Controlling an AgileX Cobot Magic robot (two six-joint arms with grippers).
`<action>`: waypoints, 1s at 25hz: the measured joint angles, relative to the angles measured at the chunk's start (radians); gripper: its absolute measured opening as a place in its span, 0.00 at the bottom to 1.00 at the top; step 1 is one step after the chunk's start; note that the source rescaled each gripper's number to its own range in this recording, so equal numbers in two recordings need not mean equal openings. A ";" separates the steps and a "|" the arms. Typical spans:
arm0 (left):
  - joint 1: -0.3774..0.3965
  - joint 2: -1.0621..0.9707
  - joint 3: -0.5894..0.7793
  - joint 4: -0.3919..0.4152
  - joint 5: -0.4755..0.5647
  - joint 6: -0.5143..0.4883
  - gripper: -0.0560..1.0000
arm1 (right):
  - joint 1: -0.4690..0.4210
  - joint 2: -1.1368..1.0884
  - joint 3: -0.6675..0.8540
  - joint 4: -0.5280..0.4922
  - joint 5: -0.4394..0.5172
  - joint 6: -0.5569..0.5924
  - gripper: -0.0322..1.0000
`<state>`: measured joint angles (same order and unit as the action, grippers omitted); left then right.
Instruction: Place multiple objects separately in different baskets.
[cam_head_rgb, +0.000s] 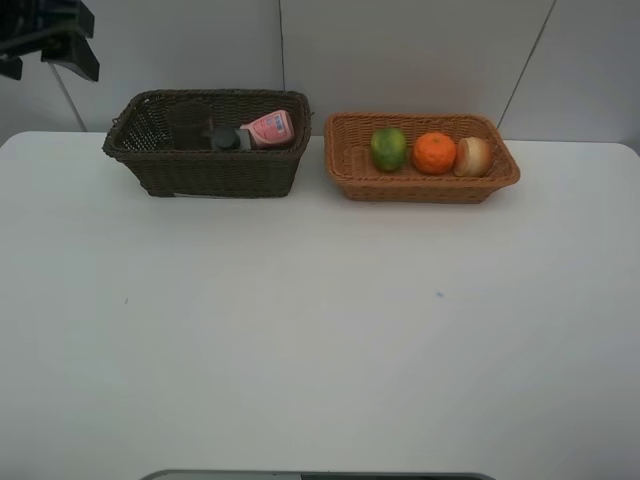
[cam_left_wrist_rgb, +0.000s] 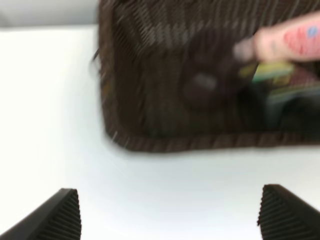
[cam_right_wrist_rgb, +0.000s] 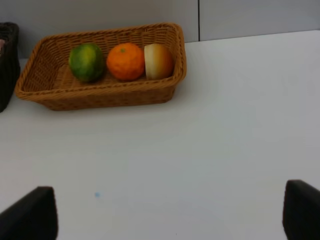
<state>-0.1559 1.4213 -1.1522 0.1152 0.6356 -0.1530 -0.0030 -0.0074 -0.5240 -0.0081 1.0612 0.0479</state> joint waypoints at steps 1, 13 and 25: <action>0.003 -0.058 0.026 -0.001 0.026 0.000 0.92 | 0.000 0.000 0.000 0.000 0.000 0.000 1.00; -0.007 -0.734 0.315 -0.018 0.220 0.039 0.92 | 0.000 0.000 0.000 0.000 0.000 0.000 1.00; -0.007 -1.190 0.456 -0.045 0.465 0.049 0.92 | 0.000 0.000 0.000 0.000 0.000 0.000 1.00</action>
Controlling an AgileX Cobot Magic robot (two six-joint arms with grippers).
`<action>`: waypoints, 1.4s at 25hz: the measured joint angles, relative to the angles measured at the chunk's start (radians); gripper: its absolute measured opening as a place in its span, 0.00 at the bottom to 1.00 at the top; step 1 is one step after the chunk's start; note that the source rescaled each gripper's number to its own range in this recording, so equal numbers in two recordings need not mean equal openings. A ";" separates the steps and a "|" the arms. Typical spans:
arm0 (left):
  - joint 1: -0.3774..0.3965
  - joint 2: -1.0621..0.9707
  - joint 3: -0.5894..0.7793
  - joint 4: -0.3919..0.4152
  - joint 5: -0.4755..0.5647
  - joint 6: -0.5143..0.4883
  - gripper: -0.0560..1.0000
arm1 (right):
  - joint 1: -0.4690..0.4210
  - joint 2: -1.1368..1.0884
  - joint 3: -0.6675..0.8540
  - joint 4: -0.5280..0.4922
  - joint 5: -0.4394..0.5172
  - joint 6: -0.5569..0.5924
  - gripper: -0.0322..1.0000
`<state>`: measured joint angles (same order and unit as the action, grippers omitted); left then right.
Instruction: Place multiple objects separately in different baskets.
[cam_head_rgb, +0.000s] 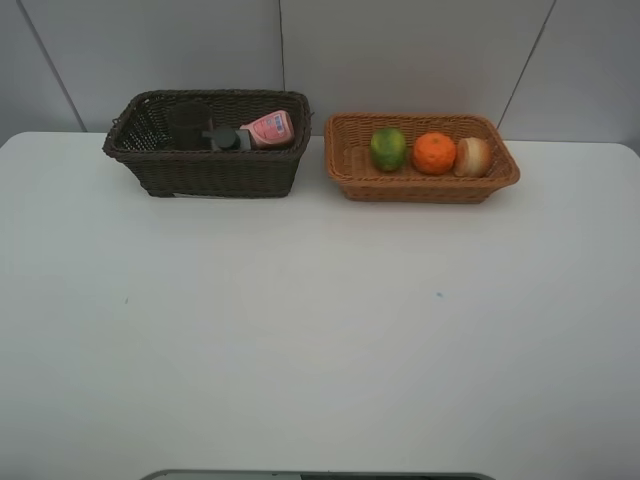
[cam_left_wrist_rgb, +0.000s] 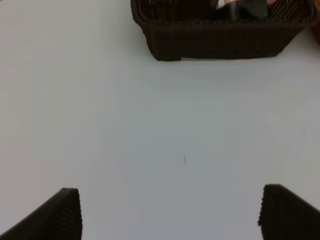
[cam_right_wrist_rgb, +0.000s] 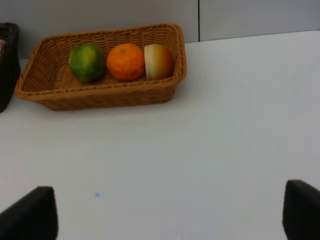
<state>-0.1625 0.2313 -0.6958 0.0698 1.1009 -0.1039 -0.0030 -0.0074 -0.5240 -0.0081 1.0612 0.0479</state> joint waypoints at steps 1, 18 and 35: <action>0.000 -0.028 0.008 0.000 0.019 0.000 0.92 | 0.000 0.000 0.000 0.000 0.000 0.000 1.00; 0.000 -0.239 0.158 0.010 0.033 0.035 0.92 | 0.000 0.000 0.000 0.000 0.000 0.000 1.00; 0.000 -0.239 0.191 -0.028 -0.033 0.061 0.92 | 0.000 0.000 0.000 0.000 0.000 0.000 1.00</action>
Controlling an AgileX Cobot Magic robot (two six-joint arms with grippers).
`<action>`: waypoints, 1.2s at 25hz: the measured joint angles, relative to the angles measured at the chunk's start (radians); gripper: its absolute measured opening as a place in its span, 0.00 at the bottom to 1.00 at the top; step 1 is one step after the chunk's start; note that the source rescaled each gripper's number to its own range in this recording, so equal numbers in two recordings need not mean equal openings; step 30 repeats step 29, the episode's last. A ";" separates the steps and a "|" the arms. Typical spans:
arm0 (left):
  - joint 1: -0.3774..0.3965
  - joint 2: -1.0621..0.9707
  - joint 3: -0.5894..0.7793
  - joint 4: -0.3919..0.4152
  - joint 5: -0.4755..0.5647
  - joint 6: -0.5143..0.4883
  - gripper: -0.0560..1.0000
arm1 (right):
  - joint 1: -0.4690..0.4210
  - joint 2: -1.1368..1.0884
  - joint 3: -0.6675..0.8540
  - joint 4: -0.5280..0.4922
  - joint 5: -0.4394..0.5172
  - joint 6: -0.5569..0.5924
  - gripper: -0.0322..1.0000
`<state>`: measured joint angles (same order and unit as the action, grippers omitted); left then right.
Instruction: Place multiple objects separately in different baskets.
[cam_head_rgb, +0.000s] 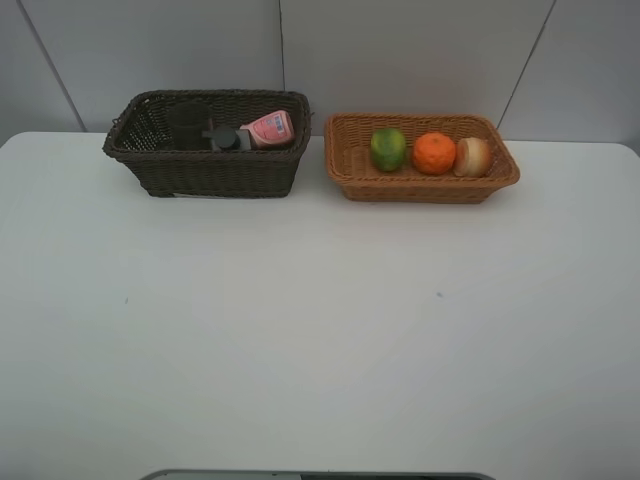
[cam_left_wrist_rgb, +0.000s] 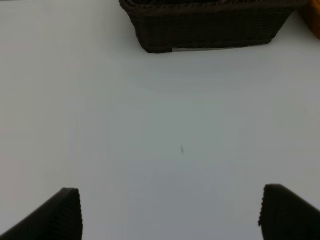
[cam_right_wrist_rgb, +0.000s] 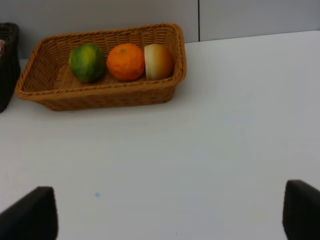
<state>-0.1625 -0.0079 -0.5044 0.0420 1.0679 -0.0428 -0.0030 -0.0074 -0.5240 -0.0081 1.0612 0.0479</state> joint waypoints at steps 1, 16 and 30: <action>0.000 0.000 0.000 0.000 0.000 0.000 0.92 | 0.000 0.000 0.000 0.000 0.000 0.000 1.00; 0.076 0.000 0.000 -0.002 0.000 0.000 0.92 | 0.000 0.000 0.000 0.000 0.000 0.000 1.00; 0.076 0.000 0.000 -0.002 0.000 0.000 0.92 | 0.000 0.000 0.000 0.000 0.000 0.000 1.00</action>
